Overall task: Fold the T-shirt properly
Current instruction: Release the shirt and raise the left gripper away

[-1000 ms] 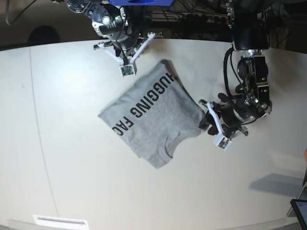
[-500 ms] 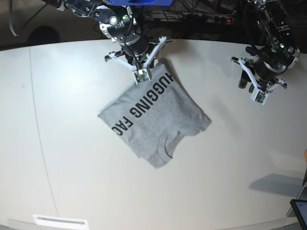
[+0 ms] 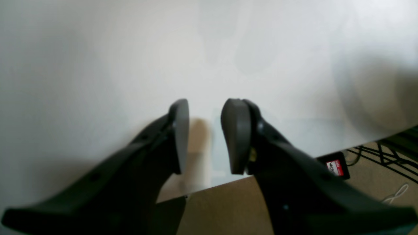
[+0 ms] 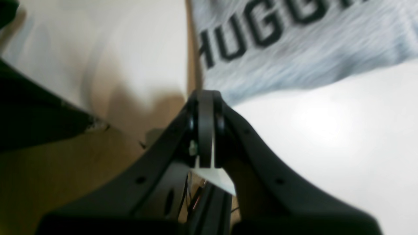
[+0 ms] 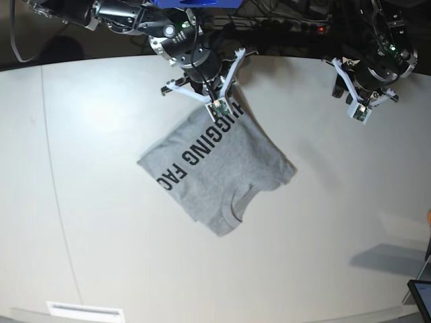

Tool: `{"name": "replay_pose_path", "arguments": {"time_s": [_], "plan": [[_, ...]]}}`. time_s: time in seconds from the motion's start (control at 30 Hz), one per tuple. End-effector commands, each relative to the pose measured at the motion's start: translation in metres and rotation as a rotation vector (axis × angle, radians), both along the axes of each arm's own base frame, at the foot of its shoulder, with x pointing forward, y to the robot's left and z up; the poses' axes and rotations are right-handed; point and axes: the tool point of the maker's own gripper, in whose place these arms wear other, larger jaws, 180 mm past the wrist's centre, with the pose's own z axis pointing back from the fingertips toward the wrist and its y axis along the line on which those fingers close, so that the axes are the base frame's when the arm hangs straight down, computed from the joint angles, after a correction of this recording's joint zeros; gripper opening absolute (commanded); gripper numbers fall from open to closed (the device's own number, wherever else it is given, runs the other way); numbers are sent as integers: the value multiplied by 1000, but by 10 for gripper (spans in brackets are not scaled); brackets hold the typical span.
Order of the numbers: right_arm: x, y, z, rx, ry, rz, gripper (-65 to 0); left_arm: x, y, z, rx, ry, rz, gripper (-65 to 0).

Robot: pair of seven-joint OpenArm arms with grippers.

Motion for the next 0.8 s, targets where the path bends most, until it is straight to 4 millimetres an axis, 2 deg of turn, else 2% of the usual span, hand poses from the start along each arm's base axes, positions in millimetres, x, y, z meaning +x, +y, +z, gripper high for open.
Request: {"name": "replay_pose_path", "arguments": {"time_s": [0.0, 0.23, 0.43, 0.6, 0.77], "plan": [[7, 9, 14, 40, -38, -4, -649, 3, 1, 7, 6, -23, -13, -450], [24, 12, 24, 47, -86, -7, -649, -13, 19, -5, 149, 49, -3, -450], [33, 7, 22, 32, -115, -15, -649, -14, 21, -5, 161, 53, -3, -450], [45, -13, -5, -48, -163, -40, -649, -13, 19, -5, 150, 50, -4, -450], [44, -30, -36, -121, -142, -73, -649, -13, 19, -5, 152, 49, -3, -450]]}}
